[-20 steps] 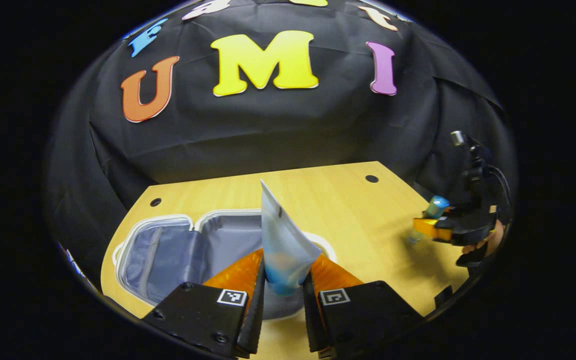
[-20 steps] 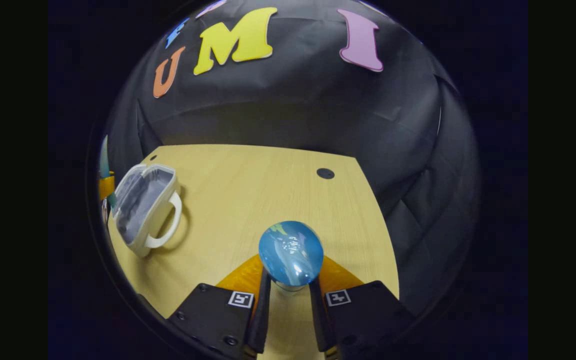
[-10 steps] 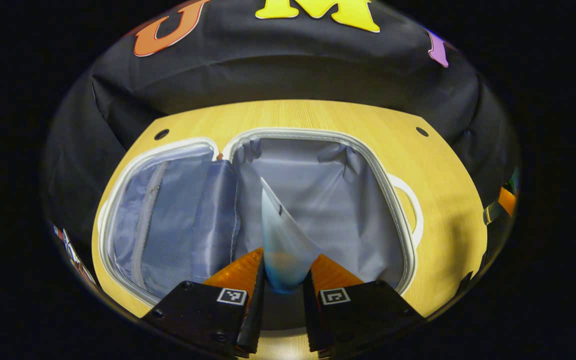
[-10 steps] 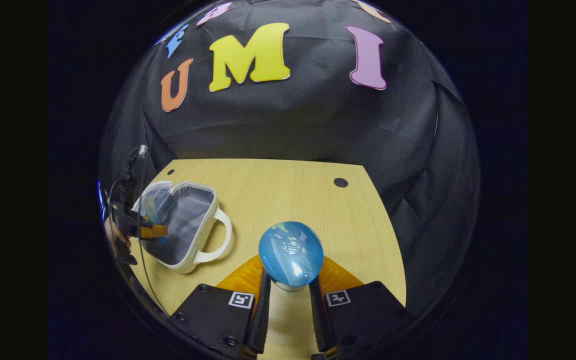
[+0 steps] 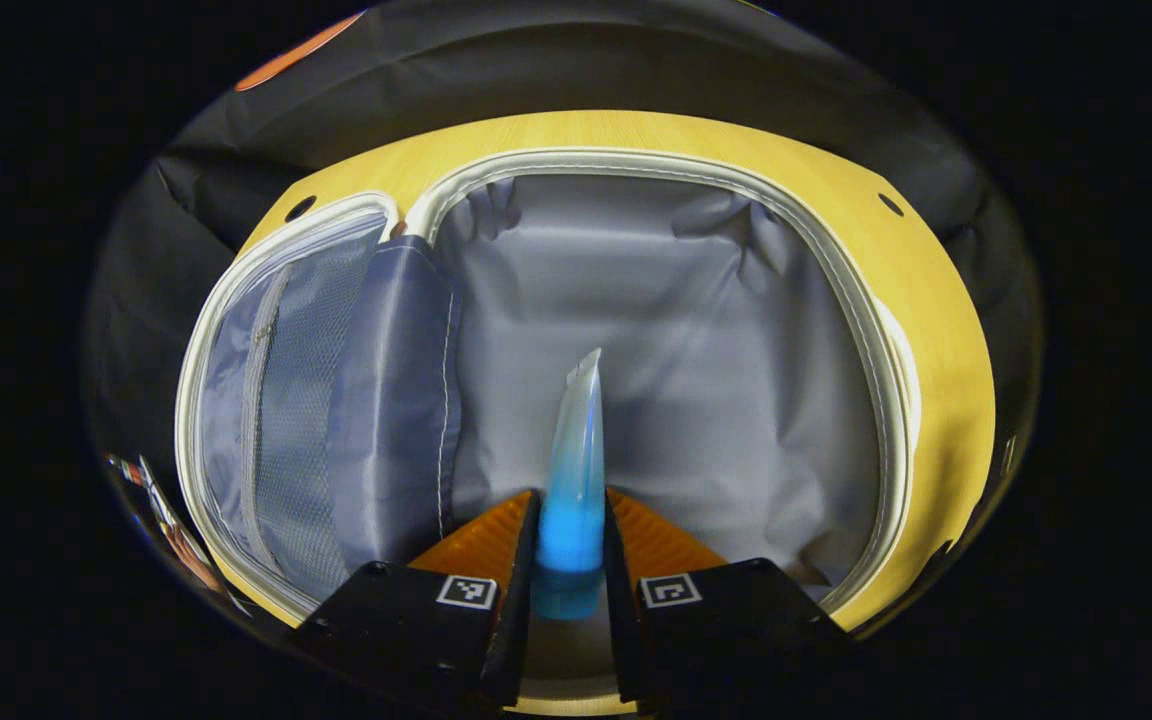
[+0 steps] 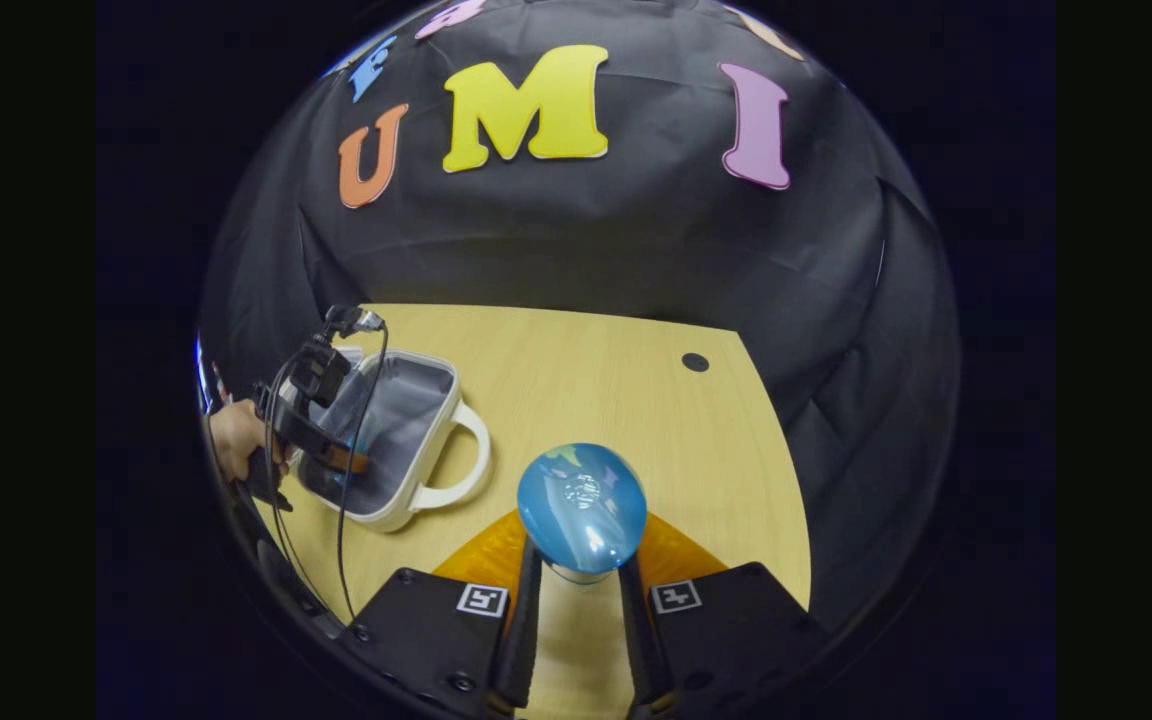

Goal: First open the suitcase, pack the skin care products into it, and then close the suitcase.

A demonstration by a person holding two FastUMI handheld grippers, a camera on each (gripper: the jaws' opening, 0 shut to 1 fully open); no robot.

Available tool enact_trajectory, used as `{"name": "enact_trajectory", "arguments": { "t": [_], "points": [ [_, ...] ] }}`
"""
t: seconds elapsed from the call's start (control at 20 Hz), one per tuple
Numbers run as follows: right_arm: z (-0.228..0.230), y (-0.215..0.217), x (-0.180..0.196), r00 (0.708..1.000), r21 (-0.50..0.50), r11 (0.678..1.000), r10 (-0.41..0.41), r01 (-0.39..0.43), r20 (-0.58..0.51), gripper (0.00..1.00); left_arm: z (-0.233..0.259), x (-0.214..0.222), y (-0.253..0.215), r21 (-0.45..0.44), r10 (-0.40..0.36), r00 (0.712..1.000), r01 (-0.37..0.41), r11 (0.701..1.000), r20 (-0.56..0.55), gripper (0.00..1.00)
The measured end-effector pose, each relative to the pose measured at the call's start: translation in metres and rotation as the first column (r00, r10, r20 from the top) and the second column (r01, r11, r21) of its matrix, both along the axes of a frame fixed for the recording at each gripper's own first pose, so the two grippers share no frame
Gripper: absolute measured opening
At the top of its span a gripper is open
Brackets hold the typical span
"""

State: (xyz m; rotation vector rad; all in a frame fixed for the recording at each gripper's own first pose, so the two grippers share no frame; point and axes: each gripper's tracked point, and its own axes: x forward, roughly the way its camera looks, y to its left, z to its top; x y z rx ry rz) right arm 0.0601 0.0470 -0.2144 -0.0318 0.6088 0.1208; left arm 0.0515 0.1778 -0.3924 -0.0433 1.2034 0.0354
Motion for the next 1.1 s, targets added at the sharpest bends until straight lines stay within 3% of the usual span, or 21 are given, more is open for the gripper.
{"name": "enact_trajectory", "arguments": {
  "t": [0.35,0.4,0.5,0.65,0.8,0.9,1.1],
  "points": [
    [0.0,0.004,0.002,1.0,0.02,0.999,0.025,-0.025,-0.013,0.33,0.001,-0.002,-0.001,0.007,0.011,1.0,-0.011,1.0,-0.012,0.39],
    [0.002,0.008,0.004,0.999,0.021,0.999,0.034,-0.034,-0.012,0.33,0.003,-0.006,-0.003,0.004,0.028,0.999,-0.027,1.0,-0.016,0.44],
    [0.005,0.019,0.01,0.998,0.027,0.998,0.058,-0.058,-0.009,0.35,0.013,-0.008,-0.012,-0.034,0.041,0.999,-0.041,0.999,0.013,0.7],
    [0.018,0.046,0.021,0.994,0.05,0.993,0.108,-0.108,-0.003,0.35,0.055,-0.011,-0.017,-0.048,0.056,0.988,-0.049,0.998,0.147,0.78],
    [0.031,0.087,0.034,0.985,0.075,0.982,0.173,-0.173,0.01,0.35,0.12,-0.011,0.0,-0.006,0.065,0.931,-0.068,0.998,0.359,0.83],
    [0.034,0.122,0.043,0.975,0.094,0.97,0.223,-0.222,0.008,0.34,0.164,-0.014,0.022,0.041,0.056,0.871,-0.087,0.995,0.488,0.9],
    [0.022,0.195,0.051,0.951,0.13,0.946,0.305,-0.298,-0.038,0.35,0.236,-0.022,0.063,0.106,0.02,0.738,-0.123,0.987,0.675,0.95]
  ]
}}
